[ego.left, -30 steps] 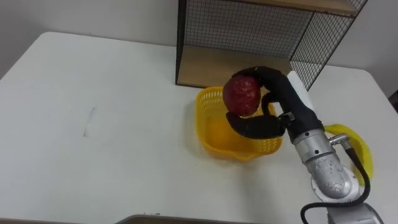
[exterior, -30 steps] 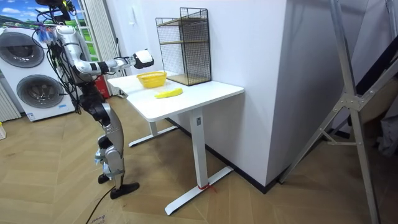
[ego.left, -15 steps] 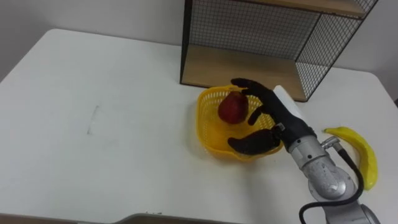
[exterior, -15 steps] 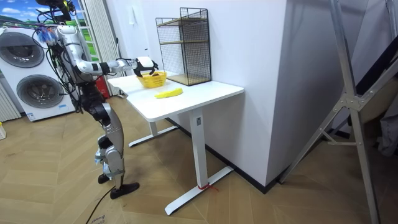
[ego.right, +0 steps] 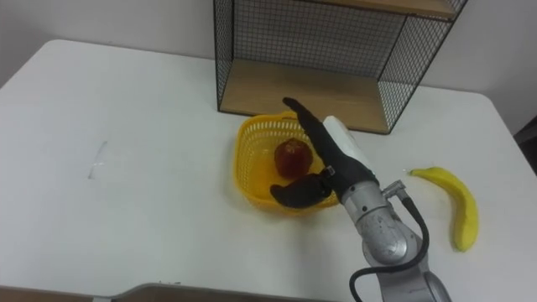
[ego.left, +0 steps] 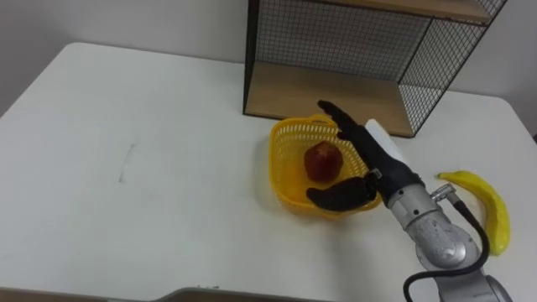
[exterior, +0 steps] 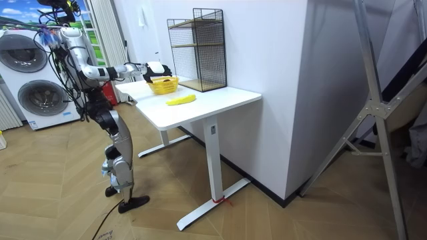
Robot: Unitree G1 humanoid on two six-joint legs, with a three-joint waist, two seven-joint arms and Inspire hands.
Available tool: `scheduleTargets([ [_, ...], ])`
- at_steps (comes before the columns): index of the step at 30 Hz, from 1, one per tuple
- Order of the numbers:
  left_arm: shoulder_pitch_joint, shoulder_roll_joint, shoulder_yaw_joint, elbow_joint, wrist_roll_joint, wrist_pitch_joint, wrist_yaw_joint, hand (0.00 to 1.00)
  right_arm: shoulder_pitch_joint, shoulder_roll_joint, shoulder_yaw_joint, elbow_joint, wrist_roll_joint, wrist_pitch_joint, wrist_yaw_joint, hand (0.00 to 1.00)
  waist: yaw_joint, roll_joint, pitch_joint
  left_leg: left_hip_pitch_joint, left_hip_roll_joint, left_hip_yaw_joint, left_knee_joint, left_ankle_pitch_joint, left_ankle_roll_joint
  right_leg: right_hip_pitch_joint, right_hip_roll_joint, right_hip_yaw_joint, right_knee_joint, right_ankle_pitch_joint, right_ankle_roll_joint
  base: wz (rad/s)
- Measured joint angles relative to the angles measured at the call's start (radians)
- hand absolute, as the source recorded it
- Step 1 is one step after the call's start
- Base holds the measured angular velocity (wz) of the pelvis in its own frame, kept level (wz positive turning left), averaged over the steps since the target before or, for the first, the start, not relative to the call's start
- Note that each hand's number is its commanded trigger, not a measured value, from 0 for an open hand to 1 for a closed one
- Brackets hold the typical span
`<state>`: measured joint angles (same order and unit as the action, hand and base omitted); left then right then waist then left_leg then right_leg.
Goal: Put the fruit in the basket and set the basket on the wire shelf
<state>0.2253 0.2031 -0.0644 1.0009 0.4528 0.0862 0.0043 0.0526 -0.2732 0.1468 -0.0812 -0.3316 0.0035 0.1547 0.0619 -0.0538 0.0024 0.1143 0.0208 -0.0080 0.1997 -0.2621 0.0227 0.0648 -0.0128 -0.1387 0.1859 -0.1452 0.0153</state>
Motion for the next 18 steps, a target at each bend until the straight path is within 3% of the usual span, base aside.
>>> scheduleTargets([
  [12,0.005,0.000,-0.012,0.009,-0.013,-0.006,0.030,0.00,-0.001,0.012,-0.017,0.000,0.071,-0.004,-0.024,0.00,-0.006,-0.001,0.0011,0.000,-0.001,-0.005,0.001,0.000,0.000,0.003,0.000,-0.002,-0.001,0.000,0.000,0.00],
  [18,0.012,0.000,-0.016,0.041,-0.026,-0.022,0.038,0.00,-0.031,0.008,-0.122,-0.058,0.171,-0.023,-0.125,0.00,-0.017,0.002,0.0029,0.001,-0.001,-0.004,0.001,0.000,0.000,0.003,0.000,-0.001,0.000,0.000,0.000,0.00],
])
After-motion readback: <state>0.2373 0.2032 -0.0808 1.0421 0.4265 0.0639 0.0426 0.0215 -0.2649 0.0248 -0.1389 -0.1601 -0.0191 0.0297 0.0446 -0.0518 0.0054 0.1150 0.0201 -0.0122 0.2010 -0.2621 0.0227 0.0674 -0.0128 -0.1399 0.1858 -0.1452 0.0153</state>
